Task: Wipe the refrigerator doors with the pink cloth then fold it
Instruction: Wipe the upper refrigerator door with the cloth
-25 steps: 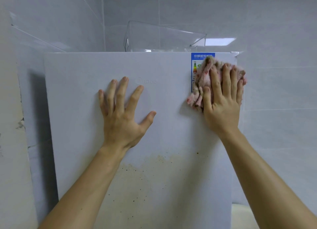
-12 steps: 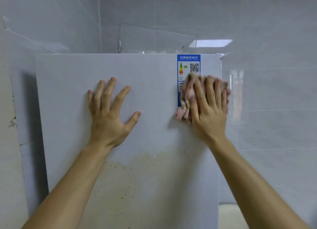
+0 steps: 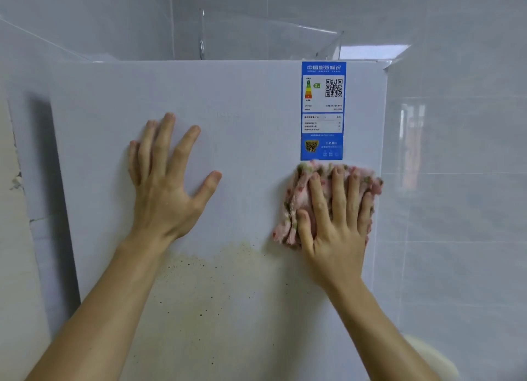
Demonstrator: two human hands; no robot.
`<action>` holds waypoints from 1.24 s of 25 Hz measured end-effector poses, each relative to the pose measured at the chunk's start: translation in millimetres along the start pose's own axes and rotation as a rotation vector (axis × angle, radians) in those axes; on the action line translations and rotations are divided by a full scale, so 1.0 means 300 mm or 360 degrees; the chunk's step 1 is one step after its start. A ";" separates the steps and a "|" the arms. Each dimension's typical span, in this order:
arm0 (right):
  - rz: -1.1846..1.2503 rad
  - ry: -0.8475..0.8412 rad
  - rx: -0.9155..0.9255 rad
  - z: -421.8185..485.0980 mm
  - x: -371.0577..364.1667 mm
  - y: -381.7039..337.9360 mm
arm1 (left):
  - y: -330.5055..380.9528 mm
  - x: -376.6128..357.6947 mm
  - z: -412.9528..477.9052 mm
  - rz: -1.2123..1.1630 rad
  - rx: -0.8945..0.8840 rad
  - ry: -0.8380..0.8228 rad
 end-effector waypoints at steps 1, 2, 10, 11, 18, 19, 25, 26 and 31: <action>0.0022 -0.0029 -0.0023 -0.046 0.009 -0.008 | -0.002 0.006 -0.011 -0.0003 -0.0006 0.0023; 0.0062 -0.0041 -0.0057 -0.072 0.016 -0.012 | -0.004 0.012 -0.019 -0.0028 -0.0017 0.0053; 0.0073 0.0024 -0.0071 0.167 -0.073 -0.130 | -0.111 0.078 -0.024 -0.0010 -0.0041 0.0093; 0.0042 0.0021 -0.0130 0.203 -0.092 -0.161 | -0.136 0.087 -0.025 -0.0008 -0.0031 0.0082; 0.0024 0.0030 -0.0093 0.027 -0.109 -0.399 | -0.240 0.119 -0.067 -0.0017 -0.0051 0.0051; 0.0092 -0.0013 -0.0087 -0.045 -0.107 -0.444 | -0.251 0.124 -0.081 -0.0021 -0.0049 0.0046; 0.0300 -0.0041 -0.0261 -0.113 -0.124 -0.529 | -0.323 0.168 -0.201 -0.0012 -0.0014 0.0061; 0.0286 -0.0016 -0.0233 -0.082 -0.134 -0.546 | -0.327 0.167 -0.205 -0.0025 -0.0016 0.0068; 0.0250 0.0043 -0.0191 0.102 -0.215 -0.712 | -0.342 0.175 -0.196 0.0008 -0.0067 0.0144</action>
Point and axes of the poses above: each hand's wrist, its own z-axis towards the middle knuckle, its own x-axis out of the back of the hand, y = z × x, the point moved 10 cm from there along z, towards the middle knuckle, and after that the axes turned 13 degrees about y, right-handed, at the moved point
